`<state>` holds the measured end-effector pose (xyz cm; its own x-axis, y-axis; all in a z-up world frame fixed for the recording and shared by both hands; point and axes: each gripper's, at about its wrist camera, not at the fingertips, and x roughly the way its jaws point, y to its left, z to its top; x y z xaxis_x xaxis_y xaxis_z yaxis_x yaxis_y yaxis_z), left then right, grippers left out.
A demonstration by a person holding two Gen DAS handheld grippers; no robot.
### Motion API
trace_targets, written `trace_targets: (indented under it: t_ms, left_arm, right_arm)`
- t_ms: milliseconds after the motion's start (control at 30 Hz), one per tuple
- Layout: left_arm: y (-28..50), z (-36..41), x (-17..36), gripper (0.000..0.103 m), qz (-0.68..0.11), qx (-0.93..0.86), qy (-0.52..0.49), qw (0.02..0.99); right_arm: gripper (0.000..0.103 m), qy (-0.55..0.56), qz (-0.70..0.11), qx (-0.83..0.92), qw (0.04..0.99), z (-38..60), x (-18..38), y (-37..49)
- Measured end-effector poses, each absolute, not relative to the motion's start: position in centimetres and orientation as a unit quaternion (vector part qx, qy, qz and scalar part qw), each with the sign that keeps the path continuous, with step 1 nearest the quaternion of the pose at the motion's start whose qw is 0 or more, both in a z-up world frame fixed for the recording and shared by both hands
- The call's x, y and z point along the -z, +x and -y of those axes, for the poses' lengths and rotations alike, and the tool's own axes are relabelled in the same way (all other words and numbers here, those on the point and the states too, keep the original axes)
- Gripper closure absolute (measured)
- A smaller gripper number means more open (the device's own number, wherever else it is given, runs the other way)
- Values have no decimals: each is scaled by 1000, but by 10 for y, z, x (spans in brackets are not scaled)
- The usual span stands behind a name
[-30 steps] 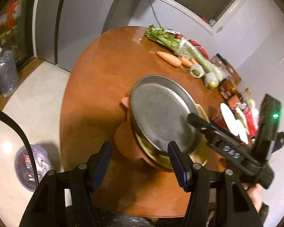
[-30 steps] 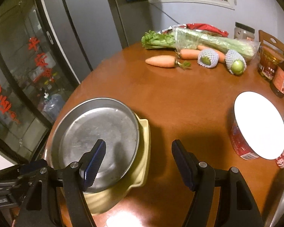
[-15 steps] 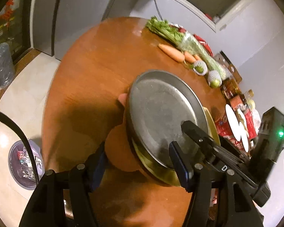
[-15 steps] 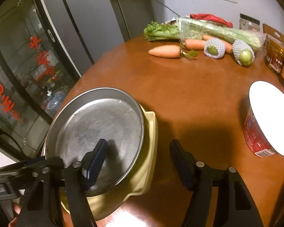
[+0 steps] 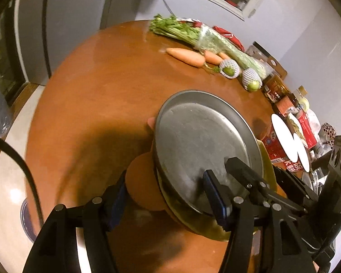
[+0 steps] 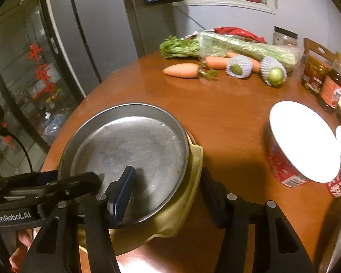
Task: Organize plates and bowls
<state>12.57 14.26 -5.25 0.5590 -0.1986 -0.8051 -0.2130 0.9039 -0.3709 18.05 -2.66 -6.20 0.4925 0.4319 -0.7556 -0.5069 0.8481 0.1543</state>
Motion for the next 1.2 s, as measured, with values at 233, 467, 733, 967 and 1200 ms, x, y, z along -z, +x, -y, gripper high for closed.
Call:
trace_targets:
  t_ms: [233,467,733,967,1200]
  left_arm:
    - [158,-139,53,40,-472,6,-206,857]
    - [182,-140,53,39,-473,4,-188,861]
    - [181,-136,48,39,-465,-12,-167,869]
    - [175,-137,39,39,-449,-28,-165,878]
    - [167,-138,29,39,-436,-39,-167,884]
  right_arm:
    - [45,-14,-432,-242,869,41,63,197]
    - [46,1,-437,-227,870,43,63,212]
    - [45,10,-446,-229,865,46,64,216]
    - [45,-8,-446,-235,864,44,62,215]
    - [42,-34,-442,-241,863,41,57,210]
